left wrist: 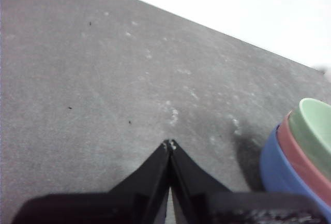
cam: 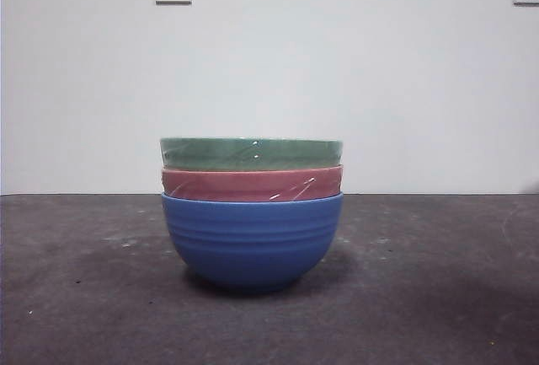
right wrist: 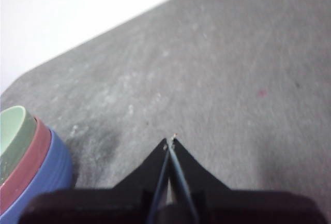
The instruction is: Pick up the green bowl on the top,put the green bowl on the left,pick up the red bowl in the middle,put the red bowl on the right
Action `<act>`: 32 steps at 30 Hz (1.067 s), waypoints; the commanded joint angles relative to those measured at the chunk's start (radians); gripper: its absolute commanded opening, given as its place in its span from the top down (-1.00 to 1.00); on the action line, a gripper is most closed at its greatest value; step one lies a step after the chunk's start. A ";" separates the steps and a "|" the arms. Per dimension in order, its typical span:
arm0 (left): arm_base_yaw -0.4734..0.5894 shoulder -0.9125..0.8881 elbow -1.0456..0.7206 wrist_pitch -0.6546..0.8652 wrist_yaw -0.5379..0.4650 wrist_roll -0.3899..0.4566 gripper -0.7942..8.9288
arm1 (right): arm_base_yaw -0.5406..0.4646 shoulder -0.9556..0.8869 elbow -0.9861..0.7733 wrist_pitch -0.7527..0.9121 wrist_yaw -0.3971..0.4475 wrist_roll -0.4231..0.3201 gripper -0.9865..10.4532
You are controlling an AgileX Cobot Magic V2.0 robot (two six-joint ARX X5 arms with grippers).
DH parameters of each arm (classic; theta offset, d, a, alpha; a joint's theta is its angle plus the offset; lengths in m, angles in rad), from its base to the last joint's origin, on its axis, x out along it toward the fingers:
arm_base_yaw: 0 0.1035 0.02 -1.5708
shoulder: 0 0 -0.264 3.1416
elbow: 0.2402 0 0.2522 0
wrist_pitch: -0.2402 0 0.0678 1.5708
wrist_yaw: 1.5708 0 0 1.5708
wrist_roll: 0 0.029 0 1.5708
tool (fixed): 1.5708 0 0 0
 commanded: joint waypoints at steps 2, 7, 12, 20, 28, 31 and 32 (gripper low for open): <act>0.003 0.072 0.090 -0.016 -0.002 -0.023 0.85 | 0.001 0.063 0.090 -0.022 0.002 0.055 0.85; 0.003 0.236 0.224 -0.031 0.000 -0.020 0.85 | 0.001 0.185 0.226 -0.038 -0.004 0.054 0.85; 0.002 0.423 0.369 -0.031 0.085 0.025 0.85 | 0.001 0.335 0.389 -0.068 -0.019 0.000 0.85; 0.000 0.702 0.596 -0.130 0.285 0.137 0.85 | 0.001 0.603 0.652 -0.213 -0.067 -0.193 0.82; -0.039 0.832 0.726 -0.261 0.304 0.240 0.54 | 0.001 0.758 0.779 -0.303 -0.171 -0.291 0.44; -0.064 0.845 0.737 -0.254 0.304 0.227 0.18 | 0.001 0.781 0.787 -0.312 -0.189 -0.290 0.33; -0.074 0.849 0.738 -0.252 0.304 0.216 0.19 | 0.003 0.786 0.787 -0.313 -0.189 -0.289 0.33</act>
